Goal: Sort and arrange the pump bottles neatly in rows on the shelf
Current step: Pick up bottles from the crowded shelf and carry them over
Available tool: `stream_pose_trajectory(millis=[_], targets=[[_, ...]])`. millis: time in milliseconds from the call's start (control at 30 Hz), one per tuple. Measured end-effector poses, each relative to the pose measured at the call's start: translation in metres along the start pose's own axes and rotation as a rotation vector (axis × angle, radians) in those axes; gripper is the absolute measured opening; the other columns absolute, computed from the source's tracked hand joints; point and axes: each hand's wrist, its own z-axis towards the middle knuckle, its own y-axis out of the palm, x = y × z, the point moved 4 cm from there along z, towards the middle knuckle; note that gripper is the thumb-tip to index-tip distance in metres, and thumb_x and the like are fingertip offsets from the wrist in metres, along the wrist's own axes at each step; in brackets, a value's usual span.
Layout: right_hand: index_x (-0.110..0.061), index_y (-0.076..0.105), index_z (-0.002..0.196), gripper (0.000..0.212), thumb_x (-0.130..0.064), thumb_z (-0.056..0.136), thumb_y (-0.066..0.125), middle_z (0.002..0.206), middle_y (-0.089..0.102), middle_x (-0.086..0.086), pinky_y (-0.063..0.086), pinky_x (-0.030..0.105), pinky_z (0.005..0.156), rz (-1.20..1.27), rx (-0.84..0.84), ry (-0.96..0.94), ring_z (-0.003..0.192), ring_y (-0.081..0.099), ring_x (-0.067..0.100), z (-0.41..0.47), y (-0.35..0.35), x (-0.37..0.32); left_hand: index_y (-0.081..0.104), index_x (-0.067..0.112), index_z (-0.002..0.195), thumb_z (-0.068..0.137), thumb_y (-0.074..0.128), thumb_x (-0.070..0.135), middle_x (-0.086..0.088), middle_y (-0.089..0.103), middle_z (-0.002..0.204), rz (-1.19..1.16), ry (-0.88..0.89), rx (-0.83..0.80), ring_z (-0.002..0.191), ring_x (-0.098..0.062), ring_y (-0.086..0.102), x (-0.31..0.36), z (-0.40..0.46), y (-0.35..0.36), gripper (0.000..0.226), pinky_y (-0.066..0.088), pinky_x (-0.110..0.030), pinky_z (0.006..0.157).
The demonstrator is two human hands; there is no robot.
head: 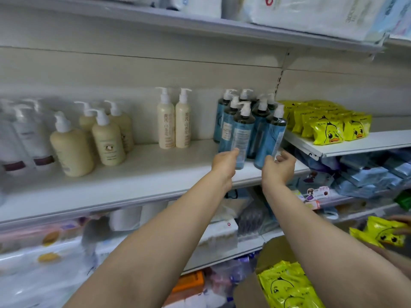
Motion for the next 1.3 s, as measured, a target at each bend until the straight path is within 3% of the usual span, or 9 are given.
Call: stream_pose_trajectory(millis=[133,233,367,400,433,467,533,733,1300], targets=[[-0.013,0.056,0.12,0.033,-0.014,0.089,0.067,0.113,0.062,0.004,0.043,0.024,0.085,0.002,-0.036,-0.053,0.099,0.06,0.018,-0.057,0.022,-0.032,0.054,0.016,0.119,0.096,0.063,0.037,0.0,0.059,0.1,-0.042,0.018,0.131,0.098,-0.02,0.054,0.014,-0.018,-0.07,0.033,0.048,-0.039,0.104],[-0.014,0.058,0.12,0.03,-0.016,0.091,0.066,0.108,0.06,-0.002,0.042,0.025,0.084,0.023,-0.157,-0.058,0.095,0.058,0.015,-0.118,0.053,-0.053,0.056,0.008,0.131,0.093,0.067,0.035,-0.017,0.06,0.132,-0.126,0.088,0.185,0.107,-0.029,0.061,0.027,-0.039,-0.132,0.048,0.047,-0.04,0.106],[-0.02,0.063,0.117,0.025,-0.023,0.092,0.066,0.109,0.062,-0.005,0.042,0.025,0.086,0.101,-0.4,-0.048,0.098,0.057,0.012,-0.212,0.102,-0.075,0.05,-0.001,0.136,0.09,0.07,0.034,-0.019,0.033,0.146,-0.227,0.176,0.243,0.061,-0.018,0.041,0.046,-0.081,-0.22,0.061,0.046,-0.042,0.093],[-0.019,0.064,0.118,0.026,-0.024,0.093,0.066,0.109,0.063,-0.006,0.042,0.024,0.087,0.122,-0.465,-0.054,0.098,0.057,0.011,-0.239,0.114,-0.079,0.052,-0.001,0.133,0.09,0.07,0.034,0.005,0.038,0.122,-0.235,0.19,0.269,0.064,-0.019,0.04,0.049,-0.093,-0.244,0.058,0.046,-0.045,0.099],[-0.017,0.065,0.119,0.027,-0.023,0.093,0.067,0.109,0.063,-0.006,0.041,0.024,0.088,0.143,-0.534,-0.055,0.098,0.057,0.01,-0.266,0.126,-0.083,0.057,0.002,0.125,0.089,0.071,0.034,-0.028,0.054,0.132,-0.235,0.204,0.301,0.068,-0.02,0.042,0.052,-0.107,-0.27,0.051,0.046,-0.044,0.099],[-0.015,0.066,0.12,0.027,-0.022,0.093,0.067,0.108,0.064,-0.005,0.041,0.023,0.088,0.162,-0.6,-0.051,0.097,0.058,0.01,-0.294,0.137,-0.088,0.06,0.008,0.117,0.087,0.073,0.035,-0.016,0.064,0.088,-0.234,0.213,0.34,0.069,-0.019,0.045,0.054,-0.123,-0.295,0.043,0.049,-0.04,0.094],[-0.014,0.067,0.116,0.024,-0.022,0.094,0.067,0.106,0.066,-0.003,0.042,0.025,0.086,0.191,-0.733,-0.021,0.096,0.06,0.01,-0.35,0.157,-0.095,0.061,0.009,0.118,0.084,0.074,0.037,-0.003,0.053,0.076,-0.237,0.24,0.394,0.064,-0.015,0.046,0.058,-0.156,-0.342,0.046,0.051,-0.032,0.077],[-0.026,0.067,0.086,0.007,-0.028,0.092,0.065,0.096,0.068,-0.007,0.05,0.036,0.092,0.206,-1.026,0.019,0.103,0.063,0.016,-0.507,0.19,-0.114,0.057,0.012,0.118,0.09,0.071,0.032,-0.005,0.061,0.104,-0.305,0.294,0.562,0.083,-0.015,0.058,0.058,-0.259,-0.461,0.037,0.05,-0.037,0.1],[-0.026,0.064,0.083,0.011,-0.028,0.093,0.062,0.095,0.064,-0.004,0.048,0.052,0.105,0.213,-1.379,0.114,0.11,0.062,0.027,-0.781,0.252,-0.142,0.058,0.014,0.126,0.089,0.072,0.036,-0.024,0.057,0.132,-0.395,0.414,0.924,0.078,-0.017,0.052,0.047,-0.421,-0.686,0.046,0.051,-0.04,0.089]])
